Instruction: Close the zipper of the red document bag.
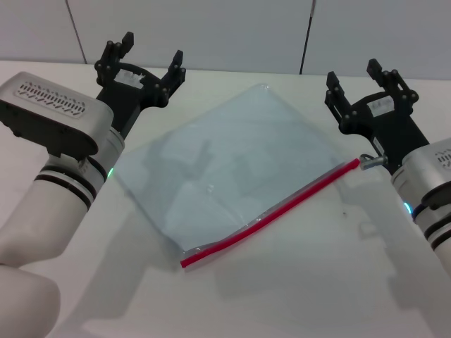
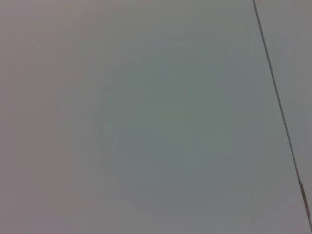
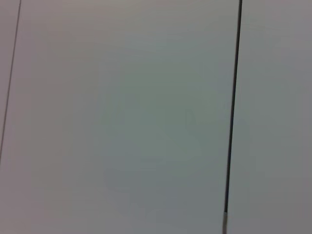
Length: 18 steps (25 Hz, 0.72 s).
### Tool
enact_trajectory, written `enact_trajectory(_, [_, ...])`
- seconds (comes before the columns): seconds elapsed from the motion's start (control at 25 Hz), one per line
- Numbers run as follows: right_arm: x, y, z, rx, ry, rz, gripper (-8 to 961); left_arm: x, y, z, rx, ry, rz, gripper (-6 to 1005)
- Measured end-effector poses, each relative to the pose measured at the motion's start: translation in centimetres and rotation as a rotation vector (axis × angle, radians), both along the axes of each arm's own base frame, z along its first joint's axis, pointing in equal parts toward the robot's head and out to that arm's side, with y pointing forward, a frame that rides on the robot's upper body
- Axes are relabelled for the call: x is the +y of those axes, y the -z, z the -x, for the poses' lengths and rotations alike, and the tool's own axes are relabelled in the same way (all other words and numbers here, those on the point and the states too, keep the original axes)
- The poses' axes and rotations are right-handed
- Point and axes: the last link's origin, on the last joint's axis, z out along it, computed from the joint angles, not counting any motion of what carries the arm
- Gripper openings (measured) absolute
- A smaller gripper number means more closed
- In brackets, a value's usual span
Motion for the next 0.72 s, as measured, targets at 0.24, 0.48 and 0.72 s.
enact_trajectory(0.24, [0.23, -0.10, -0.27, 0.011, 0.022, -0.005, 671, -0.01, 0.01, 0.11, 0.000, -0.003, 0.000, 845])
enact_trajectory(0.48, [0.40, -0.12, -0.11, 0.012, 0.019, -0.005, 671, 0.14, 0.03, -0.08, 0.002, 0.002, 0.001, 845])
enact_trajectory(0.72, [0.42, -0.11, -0.15, 0.010, 0.020, -0.002, 671, 0.48, 0.61, -0.13, 0.019, -0.012, 0.041, 845])
